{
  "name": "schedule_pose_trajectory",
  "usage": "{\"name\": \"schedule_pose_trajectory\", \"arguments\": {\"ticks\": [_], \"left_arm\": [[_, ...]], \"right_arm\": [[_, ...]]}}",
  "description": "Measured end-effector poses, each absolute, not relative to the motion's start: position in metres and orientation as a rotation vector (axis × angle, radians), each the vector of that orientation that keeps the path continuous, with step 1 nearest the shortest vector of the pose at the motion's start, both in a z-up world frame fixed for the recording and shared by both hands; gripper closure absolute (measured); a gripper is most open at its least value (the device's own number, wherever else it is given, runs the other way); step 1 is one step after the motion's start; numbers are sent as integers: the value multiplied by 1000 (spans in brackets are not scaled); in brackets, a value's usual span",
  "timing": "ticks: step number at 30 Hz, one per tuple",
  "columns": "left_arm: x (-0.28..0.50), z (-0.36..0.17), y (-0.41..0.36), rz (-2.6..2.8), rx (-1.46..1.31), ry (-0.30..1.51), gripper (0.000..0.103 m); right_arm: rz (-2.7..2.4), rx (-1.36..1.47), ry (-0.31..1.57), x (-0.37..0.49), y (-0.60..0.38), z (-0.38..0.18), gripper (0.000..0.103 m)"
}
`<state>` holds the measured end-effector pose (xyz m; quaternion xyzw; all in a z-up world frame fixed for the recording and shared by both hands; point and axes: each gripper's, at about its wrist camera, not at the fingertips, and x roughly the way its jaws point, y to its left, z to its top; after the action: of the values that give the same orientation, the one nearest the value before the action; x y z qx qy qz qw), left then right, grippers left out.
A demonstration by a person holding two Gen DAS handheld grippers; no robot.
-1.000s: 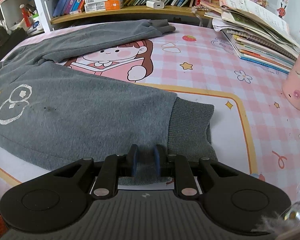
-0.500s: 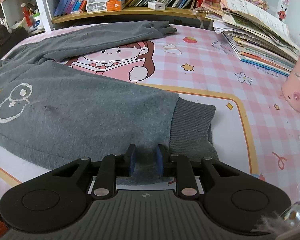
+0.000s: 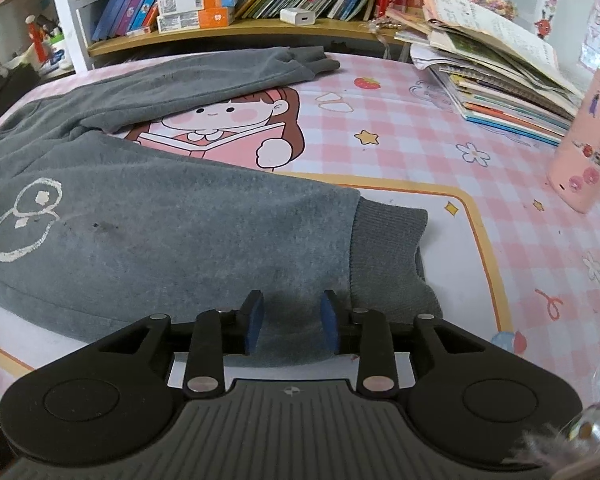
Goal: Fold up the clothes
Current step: 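Release the hem with both grippers and pull back from the sweatshirt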
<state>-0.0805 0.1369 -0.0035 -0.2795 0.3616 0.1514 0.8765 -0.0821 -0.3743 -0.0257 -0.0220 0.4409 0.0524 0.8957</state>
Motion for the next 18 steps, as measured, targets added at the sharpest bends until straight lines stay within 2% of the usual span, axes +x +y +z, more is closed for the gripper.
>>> {"name": "schedule_pose_trajectory", "arguments": {"ticks": [18], "left_arm": [[-40,2,165,50,-451,807,60]], "right_arm": [[6,10,900,-137,-291,-17,71]]}}
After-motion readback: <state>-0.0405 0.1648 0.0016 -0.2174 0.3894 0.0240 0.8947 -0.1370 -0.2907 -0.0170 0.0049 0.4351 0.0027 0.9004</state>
